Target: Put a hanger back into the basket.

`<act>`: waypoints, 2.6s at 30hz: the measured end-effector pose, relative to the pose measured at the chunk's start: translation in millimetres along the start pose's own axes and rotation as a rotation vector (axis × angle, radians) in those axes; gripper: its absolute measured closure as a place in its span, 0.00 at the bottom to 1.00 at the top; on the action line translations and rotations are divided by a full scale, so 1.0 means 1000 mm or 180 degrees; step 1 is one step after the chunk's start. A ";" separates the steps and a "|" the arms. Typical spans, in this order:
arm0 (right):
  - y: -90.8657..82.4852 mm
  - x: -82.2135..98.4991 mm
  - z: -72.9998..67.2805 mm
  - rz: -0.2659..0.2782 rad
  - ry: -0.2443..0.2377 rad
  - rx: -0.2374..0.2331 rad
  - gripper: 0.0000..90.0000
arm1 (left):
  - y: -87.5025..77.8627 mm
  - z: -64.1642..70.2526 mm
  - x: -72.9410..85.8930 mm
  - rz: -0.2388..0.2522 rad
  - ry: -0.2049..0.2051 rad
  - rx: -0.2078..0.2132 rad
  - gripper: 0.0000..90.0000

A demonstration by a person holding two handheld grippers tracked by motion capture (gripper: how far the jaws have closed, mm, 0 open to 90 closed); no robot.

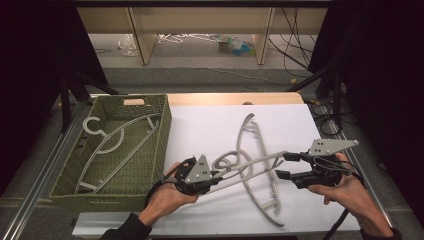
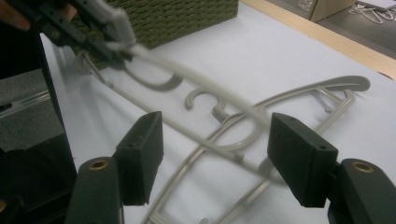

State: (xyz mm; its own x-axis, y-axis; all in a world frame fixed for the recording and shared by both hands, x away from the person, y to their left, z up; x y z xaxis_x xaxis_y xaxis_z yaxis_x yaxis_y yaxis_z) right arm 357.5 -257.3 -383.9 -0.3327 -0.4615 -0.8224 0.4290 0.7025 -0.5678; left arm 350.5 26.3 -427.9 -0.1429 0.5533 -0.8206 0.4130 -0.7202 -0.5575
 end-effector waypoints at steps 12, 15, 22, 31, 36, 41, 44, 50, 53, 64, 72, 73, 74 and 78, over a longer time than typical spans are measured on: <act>0.016 0.013 -0.009 -0.0030 0.0157 -0.0041 0.33 | -0.051 -0.028 -0.021 0.0352 -0.0835 -0.0136 0.88; 0.019 0.016 -0.011 -0.0031 0.0151 -0.0082 0.33 | -0.080 -0.036 -0.032 0.0556 -0.0920 -0.0198 0.88; 0.021 0.025 -0.014 -0.0079 0.0169 -0.0117 0.32 | -0.139 -0.063 -0.048 0.0792 -0.1019 -0.0412 0.88; 0.023 0.031 -0.012 -0.0066 0.0234 -0.0093 0.30 | -0.197 -0.123 -0.027 0.0711 -0.1188 -0.1045 0.88; 0.025 0.033 -0.012 -0.0082 0.0250 -0.0088 0.29 | -0.205 -0.146 -0.007 0.0590 -0.1243 -0.1261 0.88; 0.027 0.036 -0.012 -0.0112 0.0257 -0.0092 0.29 | -0.210 -0.159 0.009 0.0530 -0.1303 -0.1376 0.88; 0.027 0.036 -0.012 -0.0104 0.0257 -0.0087 0.29 | -0.215 -0.171 0.024 0.0424 -0.1223 -0.1514 0.88; 0.029 0.039 -0.012 -0.0143 0.0282 -0.0117 0.29 | -0.219 -0.183 0.054 0.0266 -0.1231 -0.1591 0.88; 0.031 0.040 -0.011 -0.0161 0.0287 -0.0099 0.29 | -0.220 -0.185 0.069 0.0199 -0.1198 -0.1591 0.88; 0.032 0.042 -0.011 -0.0192 0.0277 -0.0112 0.29 | -0.218 -0.187 0.103 -0.0057 -0.1224 -0.1582 0.88; 0.033 0.043 -0.011 -0.0202 0.0282 -0.0112 0.29 | -0.211 -0.190 0.122 -0.0204 -0.1399 -0.1525 0.88; 0.033 0.043 -0.011 -0.0214 0.0291 -0.0120 0.29 | -0.208 -0.191 0.124 -0.0245 -0.1439 -0.1499 0.88; 0.033 0.044 -0.011 -0.0225 0.0296 -0.0121 0.29 | -0.207 -0.192 0.126 -0.0295 -0.1424 -0.1470 0.88; 0.034 0.044 -0.011 -0.0226 0.0288 -0.0128 0.29 | -0.203 -0.193 0.130 -0.0524 -0.1338 -0.1377 0.88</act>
State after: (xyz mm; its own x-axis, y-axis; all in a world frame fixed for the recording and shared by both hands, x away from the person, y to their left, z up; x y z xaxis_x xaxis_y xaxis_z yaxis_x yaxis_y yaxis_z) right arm 348.0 -247.9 -438.6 -0.4364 -0.4613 -0.7725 0.3683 0.6918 -0.6211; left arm 421.5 325.4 -397.2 -0.5411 0.3670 -0.7567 0.6697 -0.3561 -0.6516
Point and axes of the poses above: each handheld gripper's, and its own axes: y roughly forward along the jaws, x roughly out of its underside, z roughly to its right, the point moved 5 cm from there along y, roughly forward along the jaws
